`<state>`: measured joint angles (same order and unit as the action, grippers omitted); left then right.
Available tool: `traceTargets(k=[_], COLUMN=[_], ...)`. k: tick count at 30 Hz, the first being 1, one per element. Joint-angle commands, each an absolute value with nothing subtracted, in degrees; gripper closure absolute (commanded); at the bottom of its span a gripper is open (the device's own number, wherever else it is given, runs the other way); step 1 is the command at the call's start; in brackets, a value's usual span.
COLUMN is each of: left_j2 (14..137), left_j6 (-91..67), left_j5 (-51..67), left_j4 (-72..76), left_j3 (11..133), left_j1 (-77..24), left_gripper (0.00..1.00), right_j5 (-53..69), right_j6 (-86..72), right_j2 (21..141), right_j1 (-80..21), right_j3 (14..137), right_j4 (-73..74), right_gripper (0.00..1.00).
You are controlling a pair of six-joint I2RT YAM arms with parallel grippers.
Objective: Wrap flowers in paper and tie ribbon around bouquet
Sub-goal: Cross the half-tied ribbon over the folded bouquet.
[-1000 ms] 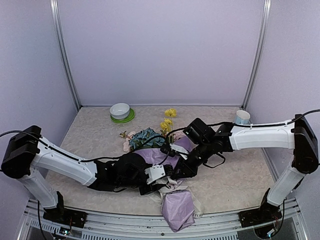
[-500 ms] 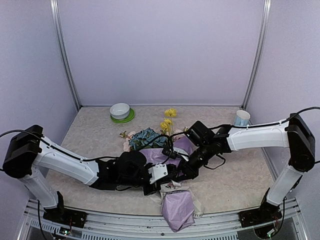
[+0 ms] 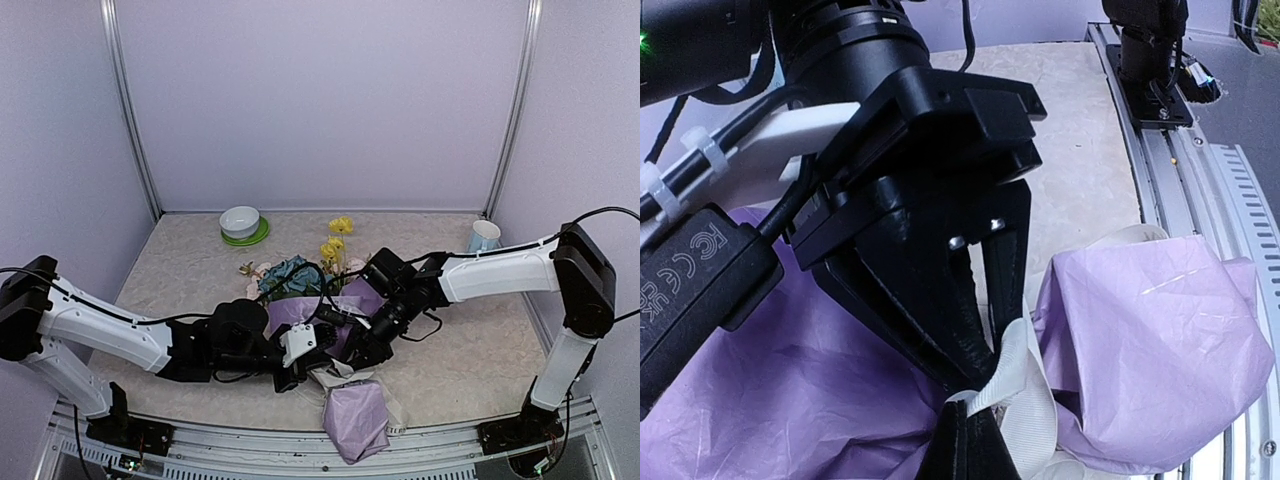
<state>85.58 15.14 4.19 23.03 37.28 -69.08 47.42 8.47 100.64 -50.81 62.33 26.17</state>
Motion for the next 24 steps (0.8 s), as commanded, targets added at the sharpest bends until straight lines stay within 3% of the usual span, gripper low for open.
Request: traceTargets(k=[1,11,24], left_j2=[85.6,84.9,85.8], left_j6=[12.8,12.1,12.0], left_j5=[6.1,6.0,6.9], left_j4=[24.2,23.5,21.6], left_j3=[36.2,34.5,33.8], left_j1=[-69.3,-69.9,-70.1], left_gripper=[1.0,0.99,0.97], right_j5=[49.0,48.0,46.4], right_j6=[10.9,14.5,18.7], right_j2=[101.3,106.7,107.3], right_j1=[-52.2,-53.8,-55.0], right_j3=[64.6,68.9,69.5], right_j4=[26.2,30.1,37.4], right_gripper=[0.81,0.76,0.63])
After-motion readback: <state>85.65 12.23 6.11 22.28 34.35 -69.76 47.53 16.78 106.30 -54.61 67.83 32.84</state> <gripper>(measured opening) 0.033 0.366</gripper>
